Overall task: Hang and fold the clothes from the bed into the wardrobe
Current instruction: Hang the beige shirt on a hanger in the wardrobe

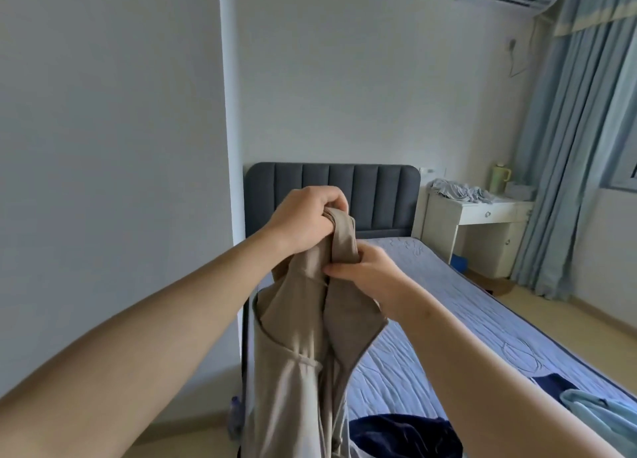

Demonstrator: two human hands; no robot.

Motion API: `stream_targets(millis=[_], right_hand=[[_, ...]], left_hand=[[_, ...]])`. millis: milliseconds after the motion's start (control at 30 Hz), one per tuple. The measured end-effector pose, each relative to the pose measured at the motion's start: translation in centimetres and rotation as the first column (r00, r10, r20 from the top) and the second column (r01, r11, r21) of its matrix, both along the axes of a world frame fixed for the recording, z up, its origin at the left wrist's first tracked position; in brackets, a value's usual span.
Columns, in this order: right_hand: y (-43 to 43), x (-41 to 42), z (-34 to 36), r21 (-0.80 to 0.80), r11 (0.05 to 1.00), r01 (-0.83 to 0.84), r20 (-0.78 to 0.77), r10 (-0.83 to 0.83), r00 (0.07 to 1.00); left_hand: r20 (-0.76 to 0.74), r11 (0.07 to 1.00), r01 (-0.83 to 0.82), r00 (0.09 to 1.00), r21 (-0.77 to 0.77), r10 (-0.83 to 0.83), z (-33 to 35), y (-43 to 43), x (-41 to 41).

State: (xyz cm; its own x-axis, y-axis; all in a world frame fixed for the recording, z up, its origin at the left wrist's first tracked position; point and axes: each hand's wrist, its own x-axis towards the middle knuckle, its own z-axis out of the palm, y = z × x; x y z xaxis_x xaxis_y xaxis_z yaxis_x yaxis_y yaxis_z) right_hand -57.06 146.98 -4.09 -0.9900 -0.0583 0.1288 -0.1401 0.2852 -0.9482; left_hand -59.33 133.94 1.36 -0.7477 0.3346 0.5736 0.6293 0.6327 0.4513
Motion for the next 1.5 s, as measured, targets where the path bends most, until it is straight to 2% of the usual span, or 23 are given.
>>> stream_targets(millis=[67,267,367,467,567,667,733,800,833,900,933,1000,1033,1067,1100,1133,1167,1233,1267,1333,1400,1433,1500], right_hand=[[-0.3,-0.2,-0.4,0.021,0.996,0.081,0.002,-0.081,0.997],[0.3,-1.8,-0.2,-0.194,0.925,0.326,-0.062,-0.343,0.937],[0.5,-2.4,-0.3,-0.243,0.891,0.383,-0.071,-0.41,0.909],[0.7,-3.1,-0.7,-0.265,0.859,0.437,-0.069,-0.469,0.88],[1.6,-3.9,-1.0,-0.28,0.816,0.506,-0.027,-0.534,0.845],[2.2,-4.4,-1.4,-0.259,0.816,0.517,0.0,-0.535,0.845],[2.0,-4.5,-1.5,-0.255,0.826,0.502,0.025,-0.514,0.858],[1.9,-4.6,-1.6,-0.266,0.831,0.488,0.048,-0.494,0.868],[1.9,-4.5,-1.7,-0.276,0.829,0.486,0.06,-0.489,0.87],[2.1,-4.3,-1.6,-0.287,0.822,0.492,0.082,-0.491,0.867],[2.3,-4.2,-1.6,-0.29,0.815,0.501,0.089,-0.499,0.862],[2.7,-4.1,-1.7,-0.304,0.791,0.53,0.106,-0.525,0.845],[3.0,-4.1,-1.8,-0.311,0.777,0.547,0.112,-0.542,0.833],[3.1,-4.1,-1.9,-0.303,0.772,0.558,0.109,-0.554,0.825],[3.1,-4.1,-2.1,-0.278,0.781,0.558,0.095,-0.556,0.826],[2.9,-4.0,-2.3,-0.243,0.803,0.544,0.075,-0.544,0.836],[2.7,-3.8,-2.5,-0.21,0.827,0.521,0.052,-0.523,0.851],[1.9,-3.4,-2.6,-0.175,0.863,0.475,0.005,-0.481,0.877],[1.6,-3.2,-2.6,-0.166,0.873,0.458,-0.013,-0.466,0.885],[1.0,-2.9,-2.7,-0.128,0.894,0.429,-0.043,-0.437,0.899],[0.3,-2.5,-2.7,-0.055,0.93,0.364,-0.055,-0.367,0.929],[-0.1,-2.2,-2.6,-0.028,0.948,0.317,-0.053,-0.318,0.947],[-0.8,-1.7,-2.3,0.001,0.975,0.221,-0.039,-0.221,0.974]], left_hand=[[0.005,0.997,-0.032,0.999,-0.074,0.033,0.3,-0.6,-0.3],[0.185,0.92,-0.091,0.967,-0.382,0.173,-0.2,-3.6,-1.9],[0.297,0.83,-0.124,0.897,-0.543,0.328,0.1,-4.7,-2.4],[0.517,0.856,-0.055,0.777,-0.514,0.36,1.1,-5.9,-2.2],[0.716,0.925,0.092,0.662,-0.368,0.219,1.8,-7.2,-1.7],[0.836,0.977,0.182,0.516,0.109,-0.189,1.9,-8.4,-2.0],[0.722,0.87,0.092,0.52,0.484,-0.457,1.6,-8.3,-1.9],[0.497,0.687,0.076,0.633,0.722,-0.593,1.5,-7.9,-1.8],[0.432,0.613,0.138,0.591,0.778,-0.681,1.4,-7.5,-1.5],[0.414,0.536,0.256,0.406,0.805,-0.815,1.6,-7.3,-0.8],[0.435,0.561,0.302,0.393,0.771,-0.81,1.6,-7.5,-0.9],[0.606,0.766,0.3,0.477,0.569,-0.637,1.5,-8.0,-2.0],[0.7,0.894,0.271,0.555,0.358,-0.449,1.6,-7.8,-2.0],[0.699,0.981,0.188,0.696,0.047,-0.166,1.3,-7.7,-2.7],[0.567,0.969,0.017,0.813,-0.248,0.131,1.1,-7.5,-3.4],[0.353,0.892,-0.205,0.865,-0.403,0.358,0.6,-7.3,-4.0],[0.156,0.82,-0.421,0.847,-0.387,0.508,0.1,-6.9,-4.0],[-0.038,0.768,-0.634,0.773,-0.088,0.634,-0.7,-6.2,-4.2],[-0.026,0.756,-0.649,0.757,0.09,0.653,-1.0,-5.7,-3.9],[0.251,0.667,-0.647,0.761,0.37,0.598,-0.8,-4.5,-3.8],[0.656,0.47,-0.649,0.734,0.599,0.176,-0.5,-3.3,-3.4],[0.74,0.382,-0.665,0.668,0.642,-0.08,-0.4,-3.0,-3.1],[0.75,0.318,-0.679,0.584,0.661,-0.311,-0.2,-2.6,-3.0]])
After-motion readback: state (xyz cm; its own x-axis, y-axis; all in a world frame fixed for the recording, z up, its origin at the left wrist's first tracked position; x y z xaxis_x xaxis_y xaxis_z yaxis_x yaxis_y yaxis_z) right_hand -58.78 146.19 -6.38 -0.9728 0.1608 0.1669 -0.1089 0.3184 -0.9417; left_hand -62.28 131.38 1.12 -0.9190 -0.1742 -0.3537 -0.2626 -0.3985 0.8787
